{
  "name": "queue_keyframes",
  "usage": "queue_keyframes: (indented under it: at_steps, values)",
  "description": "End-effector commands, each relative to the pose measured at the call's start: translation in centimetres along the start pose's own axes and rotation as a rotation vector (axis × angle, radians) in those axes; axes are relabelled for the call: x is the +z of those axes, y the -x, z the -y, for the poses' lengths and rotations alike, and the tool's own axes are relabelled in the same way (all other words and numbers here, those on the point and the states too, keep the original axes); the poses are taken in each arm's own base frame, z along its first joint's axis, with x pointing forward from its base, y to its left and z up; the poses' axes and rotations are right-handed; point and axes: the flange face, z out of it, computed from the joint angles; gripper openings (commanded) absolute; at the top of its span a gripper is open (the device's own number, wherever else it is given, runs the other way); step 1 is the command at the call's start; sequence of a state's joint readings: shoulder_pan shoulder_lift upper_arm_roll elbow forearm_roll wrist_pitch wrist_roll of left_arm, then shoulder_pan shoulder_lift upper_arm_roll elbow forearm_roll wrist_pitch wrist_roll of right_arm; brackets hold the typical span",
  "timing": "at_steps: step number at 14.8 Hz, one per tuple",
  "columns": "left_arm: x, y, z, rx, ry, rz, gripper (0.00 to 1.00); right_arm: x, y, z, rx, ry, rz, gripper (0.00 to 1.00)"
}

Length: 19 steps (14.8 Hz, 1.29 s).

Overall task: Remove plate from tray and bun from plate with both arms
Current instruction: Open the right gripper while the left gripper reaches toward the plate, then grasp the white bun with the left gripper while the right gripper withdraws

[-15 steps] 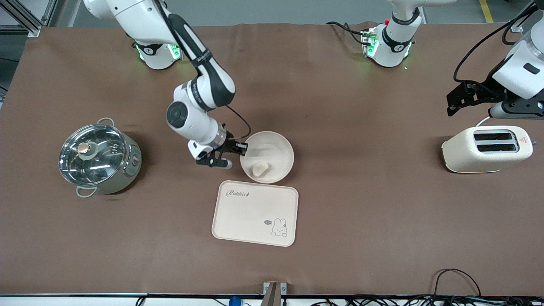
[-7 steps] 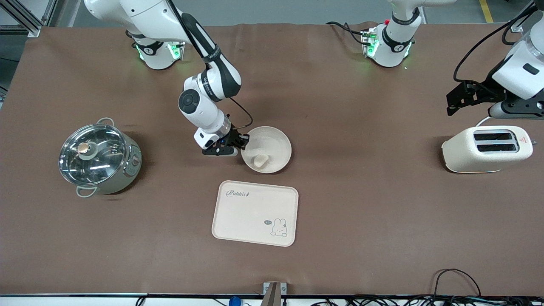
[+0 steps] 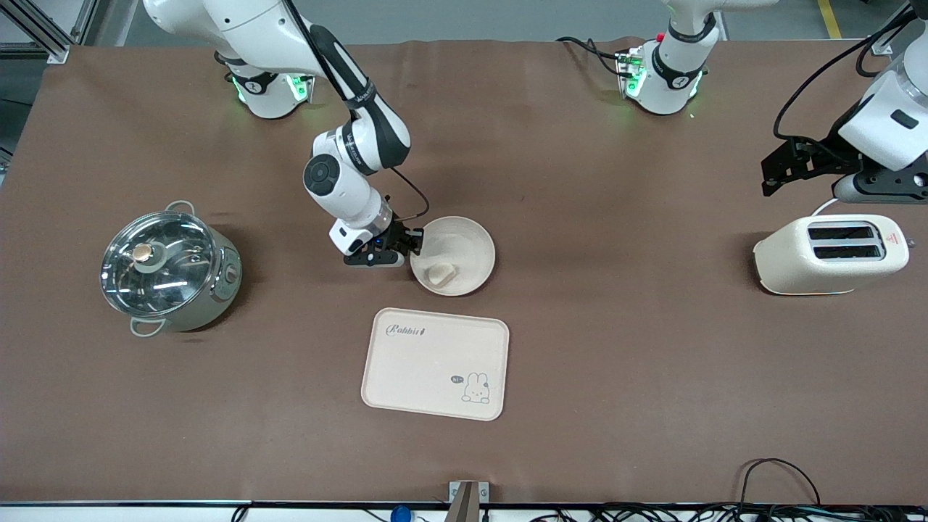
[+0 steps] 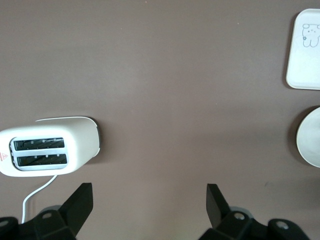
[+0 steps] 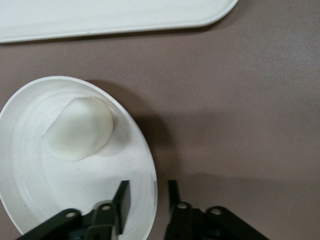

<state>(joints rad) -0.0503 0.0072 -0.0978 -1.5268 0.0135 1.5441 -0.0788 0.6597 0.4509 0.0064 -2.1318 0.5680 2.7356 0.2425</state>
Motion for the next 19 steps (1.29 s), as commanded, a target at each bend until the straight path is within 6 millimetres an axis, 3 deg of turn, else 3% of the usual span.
queue_keyframes:
  at_steps: [1, 4, 6, 8, 10, 12, 13, 15, 17, 19]
  values:
    - [0.0, 0.4, -2.3, 0.011, 0.079, 0.016, 1.00, -2.2, -1.1, -1.3, 0.024, -0.025, -0.006, 1.00]
    - [3.0, -0.6, -12.8, -0.038, 0.099, 0.000, 1.00, -7.6, -3.8, -2.9, 0.076, -0.066, 0.003, 1.00]
    - [8.0, -2.1, -20.7, -0.073, 0.130, -0.018, 1.00, -12.7, -6.6, -6.7, 0.126, -0.078, 0.024, 1.00]
    - [14.7, -2.6, -28.9, -0.054, 0.136, -0.038, 1.00, -18.3, -8.7, -9.4, 0.079, -0.013, 0.039, 1.00]
    - [21.5, -3.2, -33.6, -0.060, 0.135, -0.058, 1.00, -24.6, -11.1, -11.8, 0.013, 0.116, 0.049, 1.00]
    - [26.7, -1.9, -39.2, -0.031, 0.154, -0.113, 1.00, -31.7, -12.8, -12.9, -0.001, 0.195, 0.056, 1.00]
    - [29.5, -0.9, -41.4, -0.031, 0.147, -0.132, 1.00, -34.6, -13.3, -13.4, 0.005, 0.222, 0.064, 1.00]
    - [33.1, 0.5, -44.4, -0.097, 0.151, -0.157, 1.00, -39.7, -14.2, -14.9, 0.014, 0.249, 0.037, 1.00]
    - [35.7, 2.0, -46.7, -0.127, 0.153, -0.182, 1.00, -41.5, -14.5, -16.0, -0.007, 0.261, 0.017, 1.00]
    - [37.7, 3.4, -48.3, -0.131, 0.154, -0.201, 1.00, -44.7, -13.1, -18.2, 0.027, 0.265, 0.023, 1.00]
